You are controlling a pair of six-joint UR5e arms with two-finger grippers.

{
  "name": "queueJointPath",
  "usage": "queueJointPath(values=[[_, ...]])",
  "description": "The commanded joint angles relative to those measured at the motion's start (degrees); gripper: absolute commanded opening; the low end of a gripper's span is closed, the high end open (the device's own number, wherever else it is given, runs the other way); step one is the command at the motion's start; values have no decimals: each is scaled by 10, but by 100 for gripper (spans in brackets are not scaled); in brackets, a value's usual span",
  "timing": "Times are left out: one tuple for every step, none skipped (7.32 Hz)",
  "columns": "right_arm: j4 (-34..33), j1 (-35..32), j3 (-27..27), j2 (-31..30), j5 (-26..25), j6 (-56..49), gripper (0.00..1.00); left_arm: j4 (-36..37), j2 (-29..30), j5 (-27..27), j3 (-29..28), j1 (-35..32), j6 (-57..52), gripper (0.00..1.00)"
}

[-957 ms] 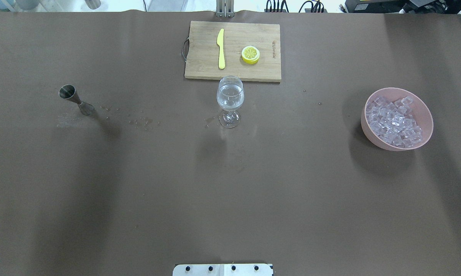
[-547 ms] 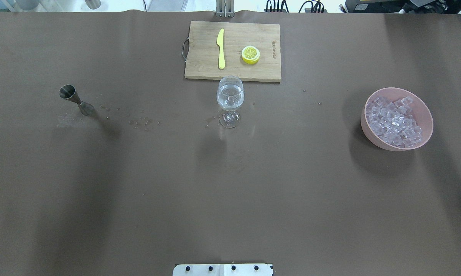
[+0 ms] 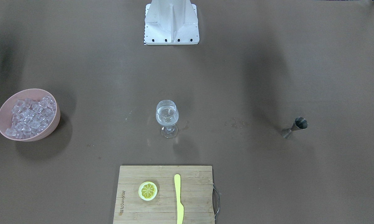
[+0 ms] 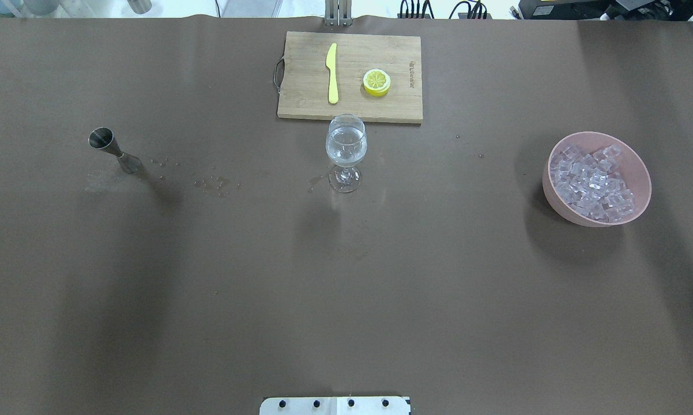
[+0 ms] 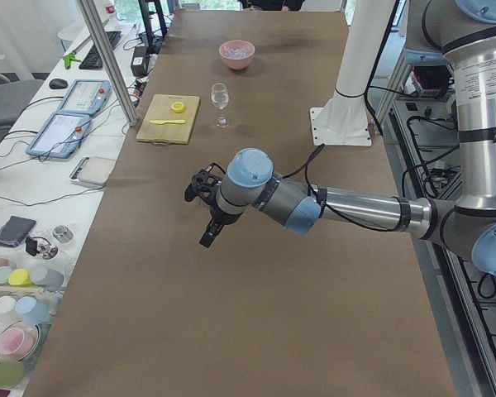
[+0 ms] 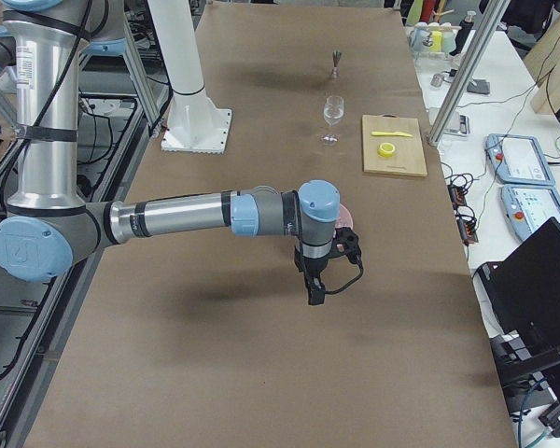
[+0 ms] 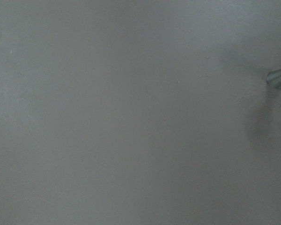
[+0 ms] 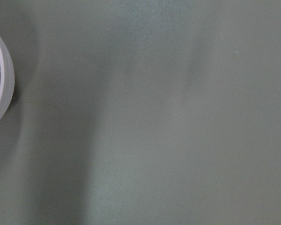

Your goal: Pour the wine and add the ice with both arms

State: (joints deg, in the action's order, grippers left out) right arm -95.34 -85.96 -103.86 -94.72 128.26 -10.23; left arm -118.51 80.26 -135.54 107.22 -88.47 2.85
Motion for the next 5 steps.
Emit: queueJointPath(values=[[1, 0, -1, -4, 1, 0, 100, -80, 31, 0, -16, 1, 49, 98], [1, 0, -1, -4, 2, 2, 100, -83, 46, -3, -15, 2, 54, 98], [1, 0, -1, -4, 1, 4, 100, -89, 49, -5, -11, 3, 59, 98], [0, 0, 0, -4, 2, 4, 100, -113, 53, -3, -2, 20, 61, 98], [0, 0, -1, -4, 2, 4, 100, -133, 58, -5, 4, 29, 87, 99]])
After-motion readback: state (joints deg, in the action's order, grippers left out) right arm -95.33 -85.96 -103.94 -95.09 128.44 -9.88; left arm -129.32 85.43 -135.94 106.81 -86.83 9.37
